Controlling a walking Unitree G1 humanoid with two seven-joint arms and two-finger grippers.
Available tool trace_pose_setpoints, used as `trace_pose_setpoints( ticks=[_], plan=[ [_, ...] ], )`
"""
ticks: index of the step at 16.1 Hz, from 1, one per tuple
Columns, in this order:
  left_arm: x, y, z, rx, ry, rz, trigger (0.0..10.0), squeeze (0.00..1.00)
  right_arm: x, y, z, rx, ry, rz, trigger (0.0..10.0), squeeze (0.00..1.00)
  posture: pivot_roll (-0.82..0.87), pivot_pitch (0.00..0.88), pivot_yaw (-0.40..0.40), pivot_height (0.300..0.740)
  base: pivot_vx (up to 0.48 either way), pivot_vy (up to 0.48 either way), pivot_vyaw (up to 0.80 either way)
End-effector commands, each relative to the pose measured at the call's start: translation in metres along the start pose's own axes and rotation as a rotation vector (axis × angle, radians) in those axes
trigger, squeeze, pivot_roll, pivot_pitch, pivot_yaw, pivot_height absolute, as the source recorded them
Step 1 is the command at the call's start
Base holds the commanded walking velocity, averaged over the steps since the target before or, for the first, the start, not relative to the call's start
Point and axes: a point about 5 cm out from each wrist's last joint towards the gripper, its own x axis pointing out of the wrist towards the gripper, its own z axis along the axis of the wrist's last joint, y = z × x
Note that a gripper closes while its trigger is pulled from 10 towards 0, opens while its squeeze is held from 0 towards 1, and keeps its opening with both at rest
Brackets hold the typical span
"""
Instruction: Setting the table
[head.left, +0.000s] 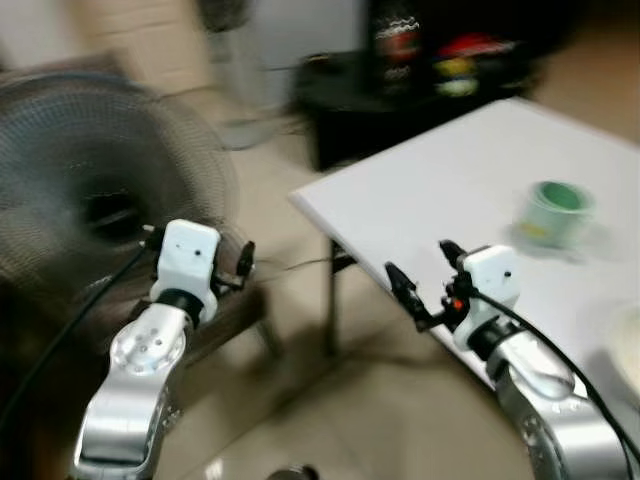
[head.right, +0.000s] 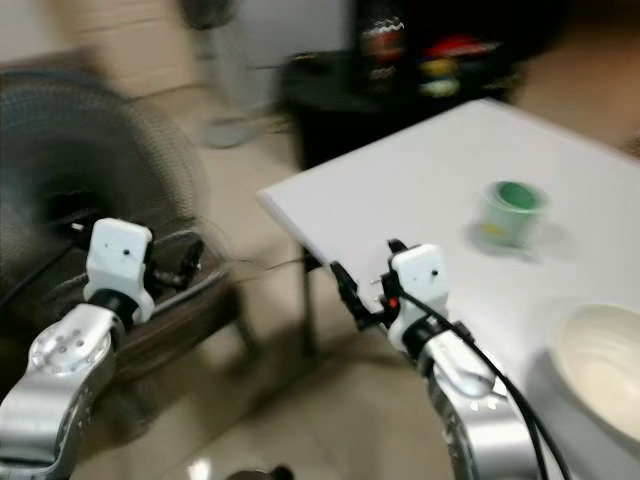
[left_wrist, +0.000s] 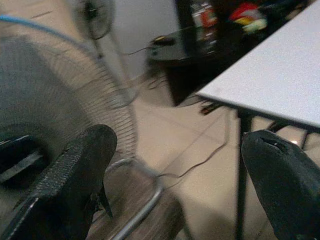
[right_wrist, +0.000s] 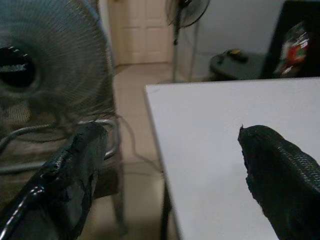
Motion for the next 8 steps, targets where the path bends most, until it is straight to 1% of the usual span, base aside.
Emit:
trace_pose_setpoints(
  ticks=[1,3,6,8],
  plan=[
    [0.0023,0.0047,0.0036,0.003,-0.010,0.023,10.0,0.00,0.0029,0.0016,0.0029,-0.001,-0.006,-0.007,10.0,1.00,0.08,0.000,0.079,0.740,0.000,0.000,0.80],
    [0.0045,0.0059,0.0026,0.031,-0.004,0.033,10.0,0.00,0.0006,0.0003,0.0017,0.016,-0.006,-0.025,10.0,1.00,0.06,0.000,0.093,0.740,0.000,0.000,0.80],
    [0.0059,0.0015,0.0036,0.027,-0.008,0.013,10.0,0.00,-0.0030,-0.0003,0.0001,0.024,0.003,-0.033,10.0,1.00,0.06,0.000,0.098,0.740,0.000,0.000,0.80],
    [0.0054,0.0005,0.0047,0.033,-0.012,0.013,10.0,0.00,-0.0020,-0.0001,0.0003,0.036,0.006,-0.029,10.0,1.00,0.07,0.000,0.086,0.740,0.000,0.000,0.80]
  ],
)
